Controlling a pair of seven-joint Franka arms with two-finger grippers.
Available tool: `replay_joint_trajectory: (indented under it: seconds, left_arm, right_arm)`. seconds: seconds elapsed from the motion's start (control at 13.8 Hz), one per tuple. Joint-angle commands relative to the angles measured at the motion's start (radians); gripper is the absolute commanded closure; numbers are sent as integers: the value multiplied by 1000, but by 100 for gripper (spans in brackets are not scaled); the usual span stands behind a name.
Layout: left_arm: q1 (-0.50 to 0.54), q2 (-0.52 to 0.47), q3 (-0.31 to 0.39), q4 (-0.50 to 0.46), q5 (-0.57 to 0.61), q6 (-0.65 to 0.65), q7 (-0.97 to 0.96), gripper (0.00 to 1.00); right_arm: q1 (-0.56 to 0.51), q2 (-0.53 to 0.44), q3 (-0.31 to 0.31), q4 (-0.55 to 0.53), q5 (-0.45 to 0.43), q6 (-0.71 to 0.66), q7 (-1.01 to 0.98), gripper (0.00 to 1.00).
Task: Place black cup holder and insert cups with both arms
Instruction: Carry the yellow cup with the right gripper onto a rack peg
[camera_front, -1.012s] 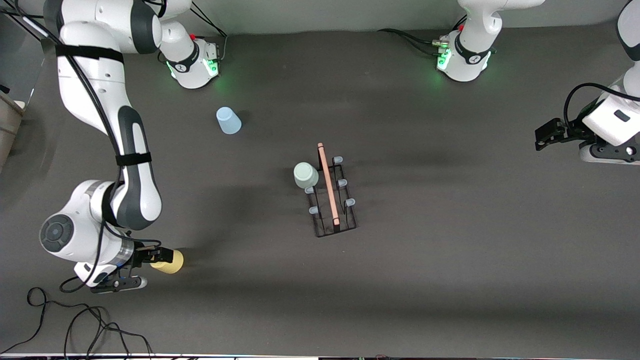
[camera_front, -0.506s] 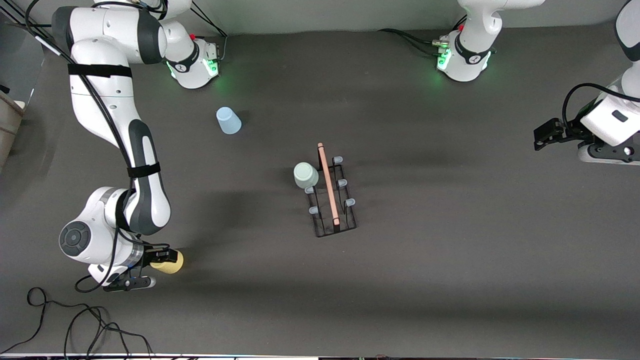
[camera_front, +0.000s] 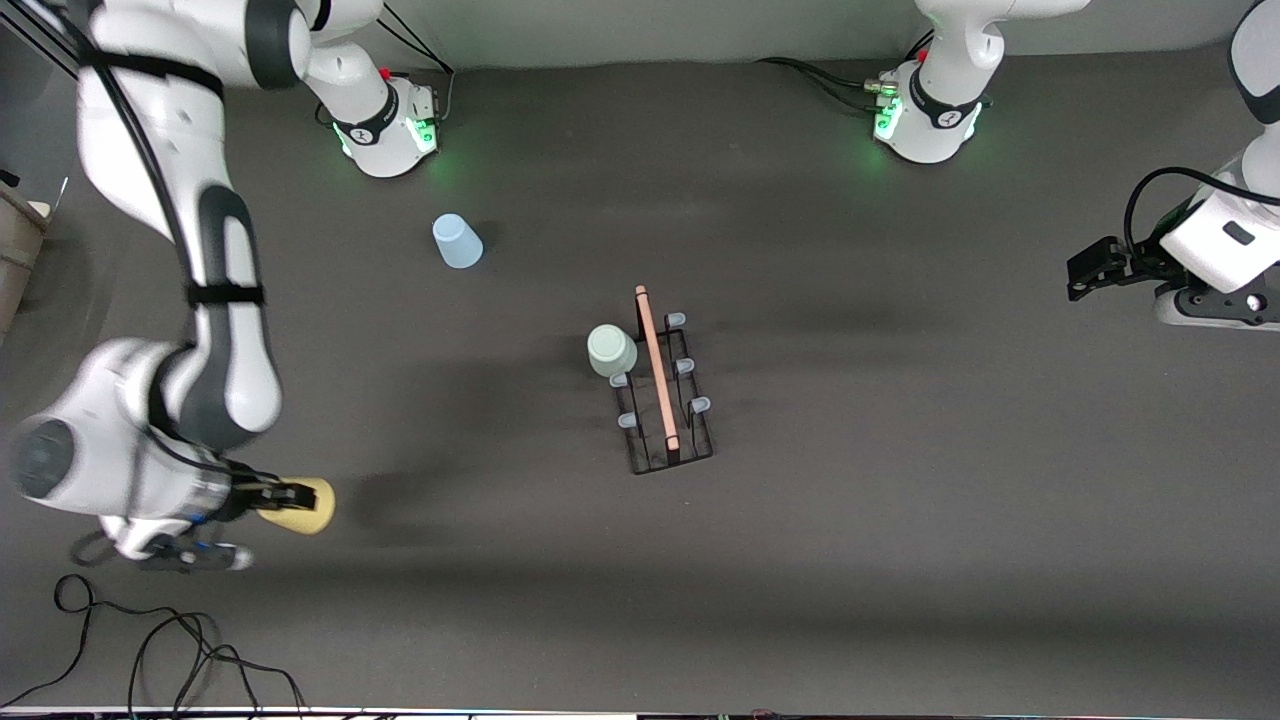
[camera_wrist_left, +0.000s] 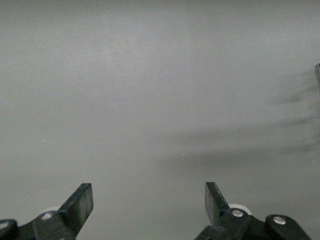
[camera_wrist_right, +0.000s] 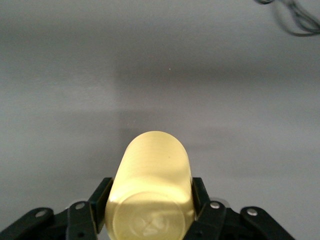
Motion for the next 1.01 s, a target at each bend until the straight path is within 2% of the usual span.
replay_joint_trajectory:
  seconds: [0.0,0.14,0.29,0.43,0.51,0.65,0.8,0.94]
  left_arm:
    - [-4,-14,3,-9,11,-1,11,0]
    - [-2,-14,3,-9,11,-1,11,0]
    - [-2,-14,3,-10,11,-1,11,0]
    - [-2,-14,3,-10,11,-1,11,0]
    - [-2,-12,3,-10,11,-1,11,0]
    - [-2,-12,3,-10,11,4,11,0]
    - [-2,-12,3,-10,11,7,12,0]
    - [-1,-11,3,-10,11,8,12,0]
  right_arm:
    - [76,-177,-10,-39,-122,-144,199,84]
    - [128,-243,-9,-31,-129,-235,391,84]
    - [207,-248,-3,13,-123,-310,642,84]
    - [316,-235,1,33,-114,-310,909,84]
    - [359,-215,2,56,-104,-301,1047,84]
    - [430,-103,4,186,-75,-293,1300,84]
    - [484,-11,5,294,-51,-277,1488,84]
    - [528,38,8,328,-49,-199,1606,84]
